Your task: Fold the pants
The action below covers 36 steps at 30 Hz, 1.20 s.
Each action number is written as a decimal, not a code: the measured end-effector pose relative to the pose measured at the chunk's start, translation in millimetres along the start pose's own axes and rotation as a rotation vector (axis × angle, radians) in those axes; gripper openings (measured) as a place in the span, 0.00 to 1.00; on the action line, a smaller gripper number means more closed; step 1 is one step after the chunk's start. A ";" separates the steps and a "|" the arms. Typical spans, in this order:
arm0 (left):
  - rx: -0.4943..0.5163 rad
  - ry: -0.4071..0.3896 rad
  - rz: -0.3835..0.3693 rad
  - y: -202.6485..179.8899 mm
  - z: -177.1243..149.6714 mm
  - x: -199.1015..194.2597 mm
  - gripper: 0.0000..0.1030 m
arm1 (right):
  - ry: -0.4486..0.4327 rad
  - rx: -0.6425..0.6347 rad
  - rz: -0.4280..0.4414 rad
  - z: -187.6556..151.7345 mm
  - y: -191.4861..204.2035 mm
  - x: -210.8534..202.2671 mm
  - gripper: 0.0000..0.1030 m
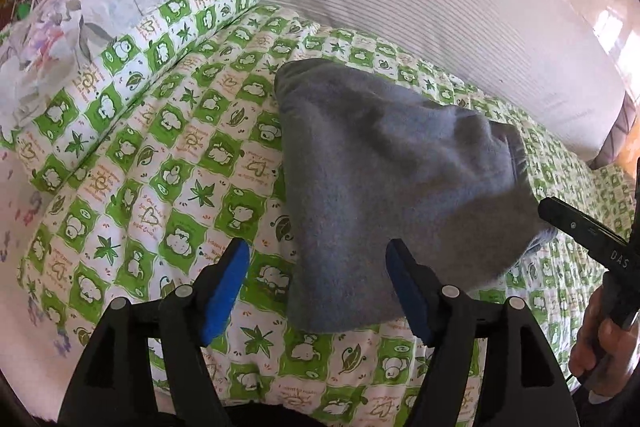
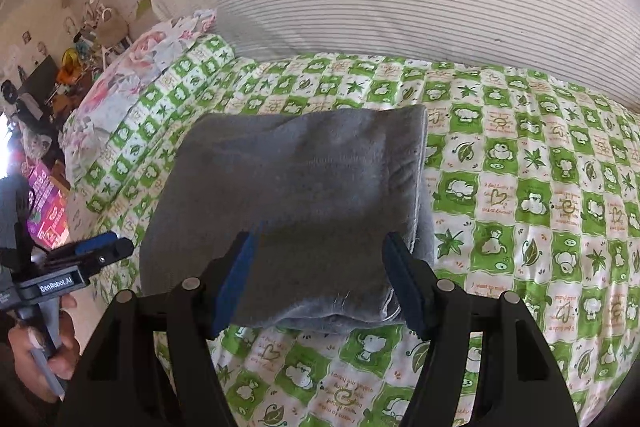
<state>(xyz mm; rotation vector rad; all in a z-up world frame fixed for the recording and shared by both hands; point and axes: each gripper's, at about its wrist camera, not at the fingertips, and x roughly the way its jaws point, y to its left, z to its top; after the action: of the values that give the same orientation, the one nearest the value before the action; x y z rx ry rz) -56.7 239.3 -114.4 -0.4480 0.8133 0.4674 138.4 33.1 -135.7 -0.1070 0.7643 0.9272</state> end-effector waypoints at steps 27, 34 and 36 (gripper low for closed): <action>0.120 -0.023 0.084 -34.8 -9.9 -12.5 0.77 | 0.070 -0.203 0.064 -6.2 3.2 -5.0 0.83; 0.133 -0.022 0.086 -38.5 -12.4 -14.9 0.78 | 0.077 -0.224 0.064 -4.1 3.4 -8.1 0.84; 0.134 -0.021 0.085 -38.8 -12.8 -15.2 0.78 | 0.079 -0.227 0.065 -4.2 3.6 -8.8 0.84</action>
<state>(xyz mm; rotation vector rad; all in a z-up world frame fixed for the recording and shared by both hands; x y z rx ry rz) -51.8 197.7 -102.8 -0.2852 0.8403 0.4924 130.2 27.7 -132.4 -0.3211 0.7367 1.0754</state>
